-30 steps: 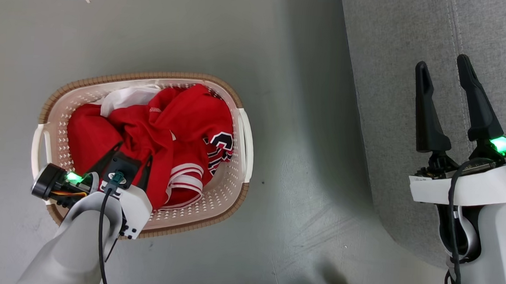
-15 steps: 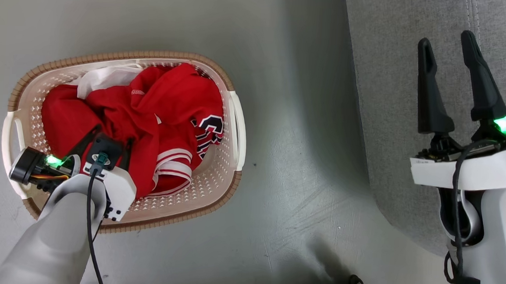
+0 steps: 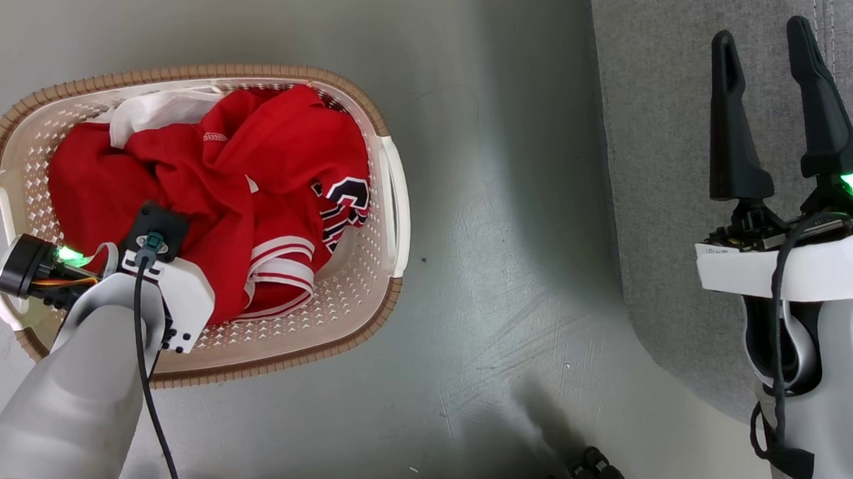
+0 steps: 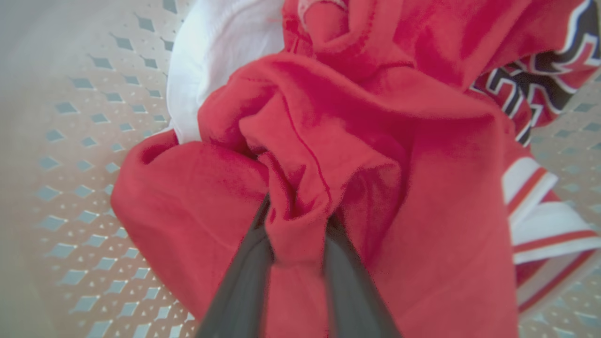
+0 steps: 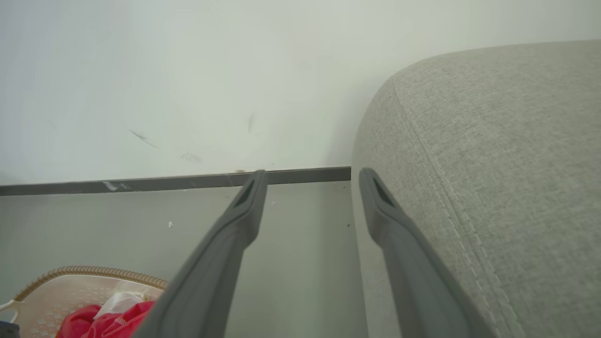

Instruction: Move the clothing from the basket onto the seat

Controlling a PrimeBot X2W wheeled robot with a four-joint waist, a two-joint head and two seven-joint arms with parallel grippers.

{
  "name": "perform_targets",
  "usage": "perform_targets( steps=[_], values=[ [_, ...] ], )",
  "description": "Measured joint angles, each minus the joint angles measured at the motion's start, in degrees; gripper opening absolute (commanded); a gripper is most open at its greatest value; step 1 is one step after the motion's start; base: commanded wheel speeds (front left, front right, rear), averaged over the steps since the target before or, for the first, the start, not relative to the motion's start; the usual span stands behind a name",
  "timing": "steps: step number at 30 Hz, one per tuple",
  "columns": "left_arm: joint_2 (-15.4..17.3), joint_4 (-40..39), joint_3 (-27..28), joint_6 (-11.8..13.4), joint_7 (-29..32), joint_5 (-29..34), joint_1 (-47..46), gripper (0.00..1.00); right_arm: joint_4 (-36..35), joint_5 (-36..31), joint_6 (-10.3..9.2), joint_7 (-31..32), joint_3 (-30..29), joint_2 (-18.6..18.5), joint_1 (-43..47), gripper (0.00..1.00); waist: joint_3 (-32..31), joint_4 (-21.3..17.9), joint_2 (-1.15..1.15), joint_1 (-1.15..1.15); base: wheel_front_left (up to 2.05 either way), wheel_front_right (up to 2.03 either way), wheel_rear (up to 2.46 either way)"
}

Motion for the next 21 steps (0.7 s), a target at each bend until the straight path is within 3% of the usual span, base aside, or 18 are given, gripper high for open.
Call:
perform_targets(
  steps=[4, 21],
  values=[
    [-0.52, 0.11, 0.3, -0.12, -0.46, -0.66, -0.42, 0.0, 0.54, 0.0, 0.0, 0.0, -0.41, 0.0, -0.49, 1.0, 0.13, 0.1, 0.0, 0.0, 0.0, 0.0, 0.0],
    [-1.98, -4.08, 0.8, -4.66, -3.15, -3.22, -0.76, 0.0, 2.4, -0.08, 0.0, 0.0, -0.55, -0.04, -2.2, 1.0, -1.83, 2.18, 0.0, 0.0, 0.0, 0.0, 0.0]
  ],
)
